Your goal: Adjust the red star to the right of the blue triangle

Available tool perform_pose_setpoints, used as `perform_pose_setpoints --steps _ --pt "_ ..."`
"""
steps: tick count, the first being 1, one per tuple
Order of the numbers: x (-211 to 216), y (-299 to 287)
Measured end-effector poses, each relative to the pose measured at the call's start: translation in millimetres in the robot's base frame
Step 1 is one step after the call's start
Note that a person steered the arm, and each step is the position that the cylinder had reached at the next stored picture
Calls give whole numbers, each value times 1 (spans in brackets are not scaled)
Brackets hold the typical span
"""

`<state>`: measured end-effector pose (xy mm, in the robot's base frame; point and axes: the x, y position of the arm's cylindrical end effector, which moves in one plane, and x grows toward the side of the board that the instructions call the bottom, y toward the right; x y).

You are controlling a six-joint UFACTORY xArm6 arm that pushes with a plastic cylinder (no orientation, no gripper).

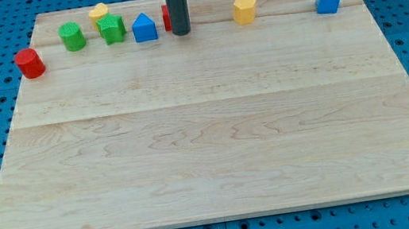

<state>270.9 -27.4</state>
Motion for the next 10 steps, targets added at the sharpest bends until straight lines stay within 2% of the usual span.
perform_pose_setpoints --steps 1,2,3,4,5,7,10 --pt "-12 7" --pt "-30 49" --pt "-77 76" --pt "-67 16" --pt "-55 -13" --pt "-73 -47" --pt "-53 -46"
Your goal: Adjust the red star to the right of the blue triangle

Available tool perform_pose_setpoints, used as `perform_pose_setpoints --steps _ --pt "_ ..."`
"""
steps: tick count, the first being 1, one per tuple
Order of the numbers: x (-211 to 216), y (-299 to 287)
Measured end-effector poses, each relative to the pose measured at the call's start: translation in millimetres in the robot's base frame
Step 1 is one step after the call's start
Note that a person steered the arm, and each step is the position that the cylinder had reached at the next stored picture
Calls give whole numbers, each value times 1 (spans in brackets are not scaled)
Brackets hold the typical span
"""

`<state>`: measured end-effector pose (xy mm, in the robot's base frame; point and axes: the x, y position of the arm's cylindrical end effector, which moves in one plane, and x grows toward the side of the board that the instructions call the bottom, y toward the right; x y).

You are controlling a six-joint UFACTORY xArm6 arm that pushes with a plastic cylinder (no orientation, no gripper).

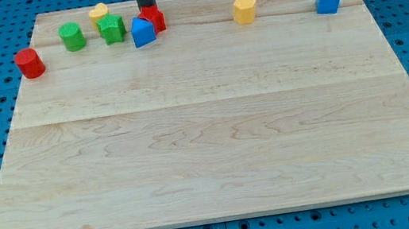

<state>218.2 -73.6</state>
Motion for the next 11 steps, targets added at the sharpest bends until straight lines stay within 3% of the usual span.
perform_pose_setpoints --steps 3,5,6,7,9,11 --pt "13 87" --pt "-26 3" --pt "-1 -49" --pt "15 -35" --pt "15 64" --pt "5 67"
